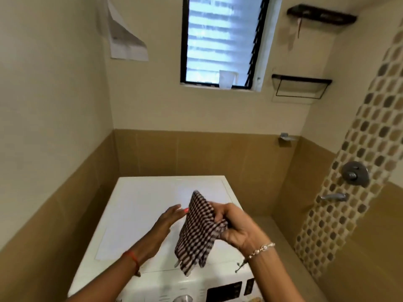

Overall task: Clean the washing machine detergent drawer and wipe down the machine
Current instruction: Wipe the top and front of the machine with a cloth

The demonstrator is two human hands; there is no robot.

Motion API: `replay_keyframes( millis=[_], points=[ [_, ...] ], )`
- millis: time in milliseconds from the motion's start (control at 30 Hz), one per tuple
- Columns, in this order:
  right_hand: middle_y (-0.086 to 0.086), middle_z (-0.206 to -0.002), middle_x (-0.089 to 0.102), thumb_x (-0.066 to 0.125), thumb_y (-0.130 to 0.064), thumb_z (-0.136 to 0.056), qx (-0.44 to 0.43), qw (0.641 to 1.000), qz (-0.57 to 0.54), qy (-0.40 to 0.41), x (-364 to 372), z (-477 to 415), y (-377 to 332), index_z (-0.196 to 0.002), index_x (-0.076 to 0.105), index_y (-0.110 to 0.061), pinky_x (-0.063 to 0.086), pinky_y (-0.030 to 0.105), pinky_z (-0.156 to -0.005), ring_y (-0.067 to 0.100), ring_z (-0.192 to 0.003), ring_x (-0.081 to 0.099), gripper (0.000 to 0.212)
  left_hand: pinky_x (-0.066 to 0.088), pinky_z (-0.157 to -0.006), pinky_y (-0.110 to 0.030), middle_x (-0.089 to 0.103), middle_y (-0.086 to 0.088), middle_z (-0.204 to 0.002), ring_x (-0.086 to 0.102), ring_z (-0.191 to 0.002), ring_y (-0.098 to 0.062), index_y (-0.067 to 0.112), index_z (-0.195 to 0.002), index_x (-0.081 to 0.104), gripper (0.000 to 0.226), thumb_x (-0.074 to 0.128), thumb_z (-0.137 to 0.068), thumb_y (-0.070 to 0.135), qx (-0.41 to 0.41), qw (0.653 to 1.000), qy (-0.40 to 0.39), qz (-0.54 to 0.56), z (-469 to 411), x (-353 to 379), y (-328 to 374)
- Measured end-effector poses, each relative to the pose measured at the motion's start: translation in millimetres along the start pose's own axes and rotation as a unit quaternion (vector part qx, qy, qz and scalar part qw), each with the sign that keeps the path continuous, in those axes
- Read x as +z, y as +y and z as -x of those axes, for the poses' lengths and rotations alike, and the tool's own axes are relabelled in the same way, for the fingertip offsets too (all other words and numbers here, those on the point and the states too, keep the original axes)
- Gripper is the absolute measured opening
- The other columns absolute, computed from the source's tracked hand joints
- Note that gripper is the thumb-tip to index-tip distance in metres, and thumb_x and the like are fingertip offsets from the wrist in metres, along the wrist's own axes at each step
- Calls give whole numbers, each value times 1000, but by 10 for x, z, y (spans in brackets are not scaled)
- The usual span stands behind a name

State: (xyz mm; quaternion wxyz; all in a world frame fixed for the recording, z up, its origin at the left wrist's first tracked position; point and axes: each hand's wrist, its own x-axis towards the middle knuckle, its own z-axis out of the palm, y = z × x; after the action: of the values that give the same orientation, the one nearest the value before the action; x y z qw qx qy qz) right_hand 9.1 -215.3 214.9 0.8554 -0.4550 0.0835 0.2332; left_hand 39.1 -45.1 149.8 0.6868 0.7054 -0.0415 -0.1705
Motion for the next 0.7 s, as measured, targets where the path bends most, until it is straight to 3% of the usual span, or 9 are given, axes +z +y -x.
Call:
replay_keyframes(
  millis=[67, 133, 167, 267, 333, 467, 600, 700],
  points=[
    [21, -79, 62, 29, 11, -54, -2, 998, 47, -43, 169, 197, -275, -98, 56, 10, 57, 31, -50, 29, -63, 65, 51, 38, -101, -40, 65, 7, -113, 53, -109, -11, 20, -112, 64, 62, 65, -61, 56, 9, 998, -37, 43, 23, -70, 231],
    [22, -78, 66, 25, 10, -60, 6, 995, 64, -80, 291, 288, -465, -101, 57, 8, 56, 30, -47, 28, -60, 67, 53, 51, -75, -29, 72, 2, -82, 59, -85, -13, 12, -83, 72, 25, 70, -71, 34, 33, 993, -56, 95, 90, -89, 474],
    [22, -80, 66, 25, 10, -61, 8, 993, 73, -91, 341, 314, -542, -101, 60, 7, 56, 29, -47, 27, -60, 67, 53, 51, -66, -26, 71, 1, -76, 60, -79, -13, 10, -77, 72, 18, 73, -69, 26, 49, 991, -57, 107, 130, -98, 588],
    [18, -87, 65, 29, 11, -67, -5, 989, 115, -89, 397, 325, -732, -98, 68, 3, 56, 25, -50, 21, -62, 66, 50, 50, -72, -28, 71, -1, -88, 62, -89, -16, 8, -91, 66, 37, 73, -60, 28, 98, 990, -39, 91, 226, -161, 863],
    [13, -91, 64, 31, 12, -76, -33, 982, 182, -45, 406, 314, -831, -100, 66, 0, 55, 25, -54, 17, -67, 63, 44, 52, -78, -29, 73, -4, -92, 65, -89, -17, 7, -93, 65, 49, 74, -54, 35, 123, 991, -35, 45, 282, -223, 1000],
    [9, -85, 66, 38, 10, -83, -99, 961, 258, -1, 526, 352, -962, -94, 66, 1, 50, 25, -62, 15, -72, 59, 32, 56, -73, -28, 73, -6, -93, 69, -84, -18, 7, -98, 64, 49, 76, -57, 32, 143, 988, -57, 7, 396, -309, 1192],
    [12, -89, 64, 53, -2, -85, -135, 981, 128, -62, 608, 329, -1045, -104, 61, 3, 57, 23, -60, 13, -67, 62, 21, 58, -67, -26, 71, -10, -97, 68, -84, -19, 1, -113, 57, 44, 70, -75, 18, 129, 977, -61, 159, 366, -363, 1287],
    [16, -88, 63, 56, -29, -86, -109, 986, 1, -129, 548, 165, -858, -121, 49, 8, 59, 31, -64, 22, -71, 65, 52, 59, -68, -28, 66, -13, -106, 65, -90, -22, 2, -126, 49, 50, 62, -80, 16, 120, 962, -29, 243, 247, -399, 1290]
  ],
)
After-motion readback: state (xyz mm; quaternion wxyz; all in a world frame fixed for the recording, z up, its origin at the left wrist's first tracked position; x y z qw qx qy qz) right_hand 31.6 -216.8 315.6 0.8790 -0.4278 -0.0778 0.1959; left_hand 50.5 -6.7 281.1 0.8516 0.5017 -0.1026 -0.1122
